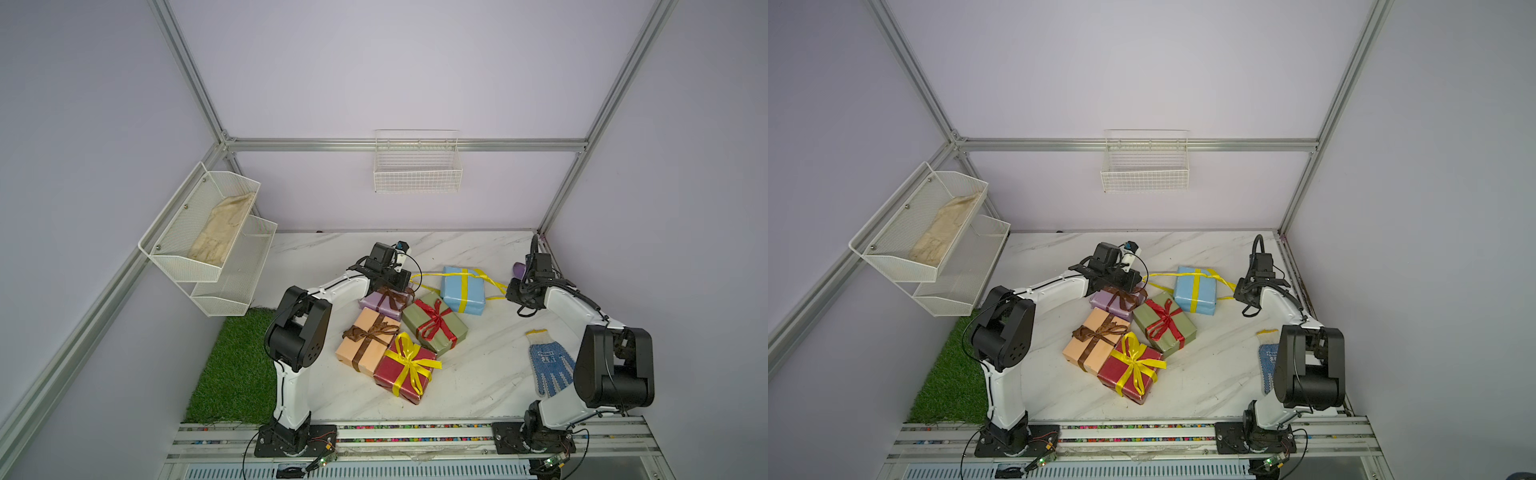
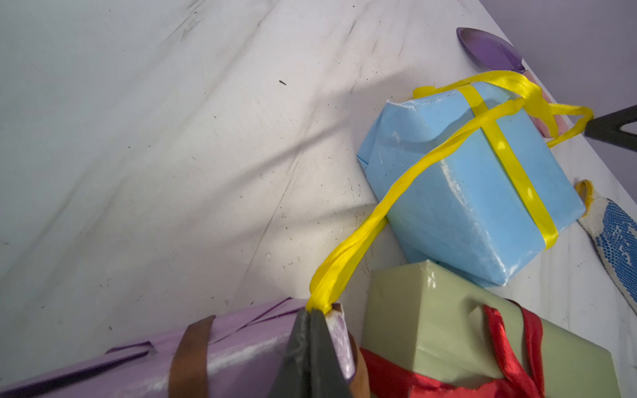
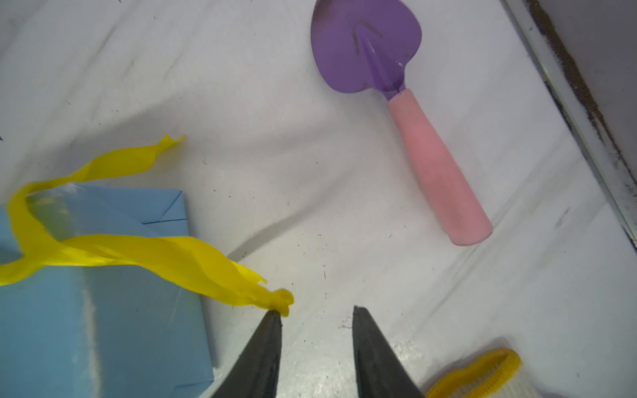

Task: Untie the ribbon bows on the gift boxes
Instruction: Untie the ribbon from the gift box.

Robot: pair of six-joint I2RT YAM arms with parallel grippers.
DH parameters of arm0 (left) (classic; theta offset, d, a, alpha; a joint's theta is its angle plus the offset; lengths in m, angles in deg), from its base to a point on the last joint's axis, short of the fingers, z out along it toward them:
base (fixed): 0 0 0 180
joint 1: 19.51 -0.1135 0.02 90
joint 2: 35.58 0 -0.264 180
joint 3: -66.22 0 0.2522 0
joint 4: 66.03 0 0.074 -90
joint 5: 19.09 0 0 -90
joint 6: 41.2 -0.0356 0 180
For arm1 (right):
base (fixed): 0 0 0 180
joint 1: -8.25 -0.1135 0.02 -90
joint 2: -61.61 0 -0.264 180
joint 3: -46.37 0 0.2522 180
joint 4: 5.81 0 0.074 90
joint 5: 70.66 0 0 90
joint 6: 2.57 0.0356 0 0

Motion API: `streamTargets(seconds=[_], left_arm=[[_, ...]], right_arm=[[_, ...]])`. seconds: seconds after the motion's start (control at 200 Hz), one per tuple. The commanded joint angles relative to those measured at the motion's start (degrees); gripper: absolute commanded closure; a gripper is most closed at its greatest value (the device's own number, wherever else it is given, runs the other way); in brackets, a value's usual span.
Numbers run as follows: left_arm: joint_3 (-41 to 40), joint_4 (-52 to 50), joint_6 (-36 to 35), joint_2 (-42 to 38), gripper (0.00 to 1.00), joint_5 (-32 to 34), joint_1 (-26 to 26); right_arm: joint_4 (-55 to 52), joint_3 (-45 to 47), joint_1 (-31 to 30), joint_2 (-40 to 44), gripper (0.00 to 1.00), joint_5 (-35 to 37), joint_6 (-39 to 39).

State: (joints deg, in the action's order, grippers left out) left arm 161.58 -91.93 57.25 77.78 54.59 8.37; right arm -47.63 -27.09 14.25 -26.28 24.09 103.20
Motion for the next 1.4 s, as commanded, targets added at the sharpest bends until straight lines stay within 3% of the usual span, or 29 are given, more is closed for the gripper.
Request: streamTargets(seconds=[0.0, 0.1, 0.205, 0.575, 0.83, 1.06, 1.395], left_arm=[[3.0, -1.8, -1.6, -2.8, 0.83, -1.9, -0.5], [4.6, -4.0, -3.1, -3.6, 0.64, -2.2, -0.5], [6.7, -6.3, -4.5, -4.1, 0.51, -3.1, -0.5], [21.0, -5.9, -14.7, 6.3, 0.23, -11.4, 4.0], [29.7, -6.0, -18.1, 14.7, 0.19, -13.6, 6.7], [36.7, -5.5, -19.5, 21.0, 0.18, -11.0, 8.9], [41.8, -3.5, -19.2, 25.1, 0.19, -11.3, 9.8]], right_arm=[[-3.3, -2.6, 0.1, 3.5, 0.59, -2.4, -1.4], [-2.4, -2.7, 0.2, 5.2, 0.59, -8.2, -1.6], [-3.4, -3.4, 0.2, 5.5, 0.58, -10.2, -1.6], [5.9, -0.6, 0.1, 1.7, 0.61, -21.3, 4.0], [9.9, 1.6, 0.1, -0.2, 0.65, -24.1, 7.6], [12.1, 4.0, 0.1, 0.1, 0.69, -26.1, 8.9], [14.5, 8.3, -0.3, 1.7, 0.72, -27.9, 9.8]])
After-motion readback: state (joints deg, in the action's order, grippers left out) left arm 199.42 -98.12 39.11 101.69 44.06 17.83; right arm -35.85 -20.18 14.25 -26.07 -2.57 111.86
